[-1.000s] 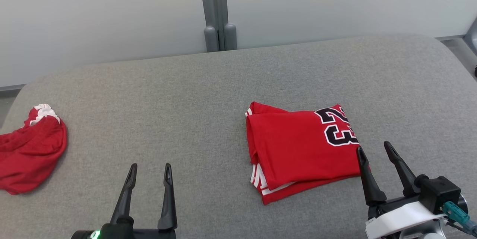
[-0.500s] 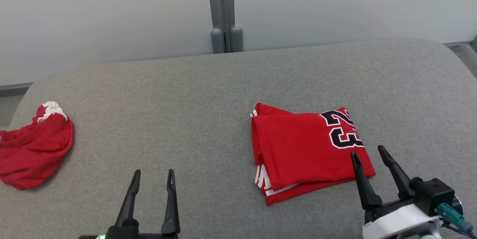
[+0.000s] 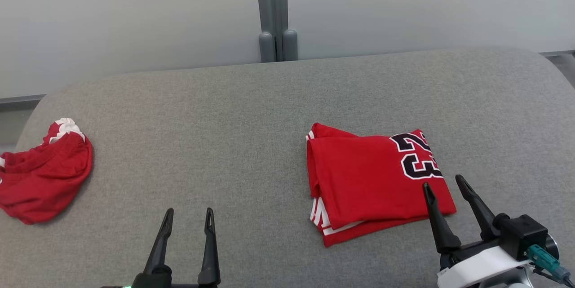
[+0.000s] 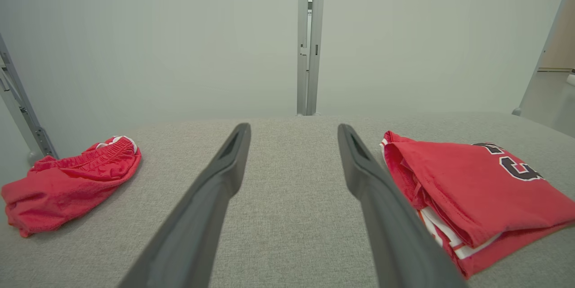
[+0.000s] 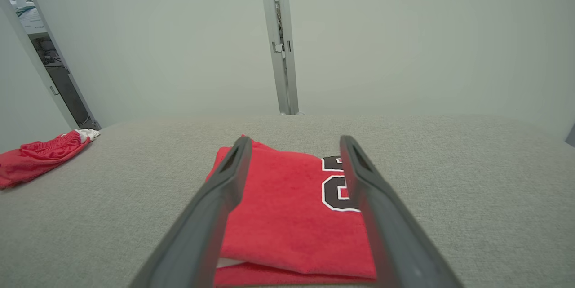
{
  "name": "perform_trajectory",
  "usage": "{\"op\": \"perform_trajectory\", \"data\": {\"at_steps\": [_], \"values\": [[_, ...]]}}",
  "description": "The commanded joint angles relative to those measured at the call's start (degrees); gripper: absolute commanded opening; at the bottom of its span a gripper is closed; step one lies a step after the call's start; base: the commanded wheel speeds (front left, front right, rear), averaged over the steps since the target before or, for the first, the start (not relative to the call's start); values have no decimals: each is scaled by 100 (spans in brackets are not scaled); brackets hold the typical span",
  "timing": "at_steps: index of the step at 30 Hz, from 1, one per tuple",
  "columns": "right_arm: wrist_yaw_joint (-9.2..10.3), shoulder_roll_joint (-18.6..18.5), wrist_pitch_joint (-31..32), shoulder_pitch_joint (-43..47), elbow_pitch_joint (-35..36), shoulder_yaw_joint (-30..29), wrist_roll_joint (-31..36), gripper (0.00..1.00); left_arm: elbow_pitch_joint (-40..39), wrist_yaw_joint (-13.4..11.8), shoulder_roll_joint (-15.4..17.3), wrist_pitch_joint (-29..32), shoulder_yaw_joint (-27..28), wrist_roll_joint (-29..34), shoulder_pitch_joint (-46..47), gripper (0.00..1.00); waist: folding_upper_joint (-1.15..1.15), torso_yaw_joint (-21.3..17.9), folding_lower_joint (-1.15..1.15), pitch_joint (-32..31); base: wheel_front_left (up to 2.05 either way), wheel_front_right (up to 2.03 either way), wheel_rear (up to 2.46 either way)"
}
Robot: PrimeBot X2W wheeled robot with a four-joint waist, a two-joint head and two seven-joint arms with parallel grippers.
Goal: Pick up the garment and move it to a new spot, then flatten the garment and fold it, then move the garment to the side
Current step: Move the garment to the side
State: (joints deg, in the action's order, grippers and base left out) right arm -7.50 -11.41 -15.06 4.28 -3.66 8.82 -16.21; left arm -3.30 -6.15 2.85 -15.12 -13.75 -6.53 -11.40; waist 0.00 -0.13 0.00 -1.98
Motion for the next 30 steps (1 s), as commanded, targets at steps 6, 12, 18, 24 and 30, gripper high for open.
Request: {"op": "perform_trajectory", "data": {"at_steps": [6,12,18,24,30], "values": [[3,-2,-14,-209,-63,141,-86,100,47,47,9,-2,-26,-40,25,100,0,13,0,154,0,0,0],[2,-245,-14,-849,-671,436,-603,100,108,119,9,-2,-112,-54,210,100,0,56,0,453,0,0,0],[3,-943,91,-1745,-1755,758,-1546,100,199,189,9,-2,-245,-120,436,100,0,213,0,822,0,0,0],[2,-1639,1062,-2278,-2357,989,-2486,100,270,263,10,-2,-352,-214,666,100,0,420,0,1107,0,0,0],[2,-1932,1331,-2560,-2634,1170,-2880,100,288,291,10,-2,-383,-282,805,100,0,520,0,1305,0,0,0]]}}
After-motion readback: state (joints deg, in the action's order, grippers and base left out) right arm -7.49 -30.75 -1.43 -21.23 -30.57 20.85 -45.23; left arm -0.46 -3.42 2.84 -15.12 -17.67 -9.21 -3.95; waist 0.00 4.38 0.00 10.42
